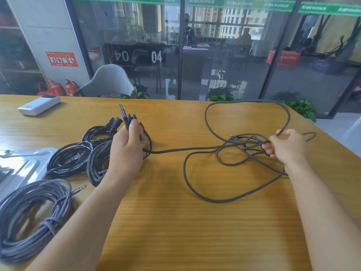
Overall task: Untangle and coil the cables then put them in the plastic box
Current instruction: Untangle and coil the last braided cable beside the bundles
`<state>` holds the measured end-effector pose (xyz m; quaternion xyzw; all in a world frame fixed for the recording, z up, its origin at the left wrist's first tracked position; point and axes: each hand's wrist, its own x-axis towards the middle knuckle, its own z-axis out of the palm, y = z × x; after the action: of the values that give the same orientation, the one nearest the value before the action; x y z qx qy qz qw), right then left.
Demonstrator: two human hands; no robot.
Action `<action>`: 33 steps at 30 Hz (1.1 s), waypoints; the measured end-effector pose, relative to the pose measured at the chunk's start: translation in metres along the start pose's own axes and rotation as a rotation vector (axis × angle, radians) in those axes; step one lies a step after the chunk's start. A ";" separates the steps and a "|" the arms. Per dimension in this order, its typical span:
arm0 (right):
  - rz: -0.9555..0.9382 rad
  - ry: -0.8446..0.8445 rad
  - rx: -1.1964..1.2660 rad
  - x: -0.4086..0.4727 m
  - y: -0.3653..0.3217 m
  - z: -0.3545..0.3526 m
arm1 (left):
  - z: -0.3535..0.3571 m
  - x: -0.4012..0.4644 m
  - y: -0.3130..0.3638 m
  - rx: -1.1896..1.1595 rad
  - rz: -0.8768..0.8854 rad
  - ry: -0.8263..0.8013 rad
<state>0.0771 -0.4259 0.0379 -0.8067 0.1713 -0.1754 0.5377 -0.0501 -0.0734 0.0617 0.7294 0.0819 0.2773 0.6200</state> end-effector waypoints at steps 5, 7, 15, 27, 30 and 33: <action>0.039 0.142 0.176 0.000 -0.001 -0.001 | -0.002 0.002 0.001 0.012 0.020 0.067; 0.056 0.143 0.222 0.000 0.000 0.001 | -0.004 0.002 0.002 0.030 0.041 0.110; -0.368 -0.247 -0.470 -0.032 -0.010 0.023 | -0.011 0.009 -0.001 -0.002 0.040 0.146; -0.711 0.111 -0.414 -0.047 -0.046 -0.022 | -0.006 0.004 0.002 -0.132 -0.011 -0.014; -0.760 -0.396 -0.091 -0.097 -0.068 0.007 | 0.000 0.000 0.005 -0.315 -0.061 -0.121; -0.747 -0.817 -0.221 -0.146 -0.063 0.040 | 0.006 -0.006 0.010 -0.464 -0.102 -0.252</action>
<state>-0.0273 -0.3026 0.0674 -0.8664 -0.3305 -0.0084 0.3741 -0.0547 -0.0832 0.0685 0.5915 -0.0250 0.1639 0.7891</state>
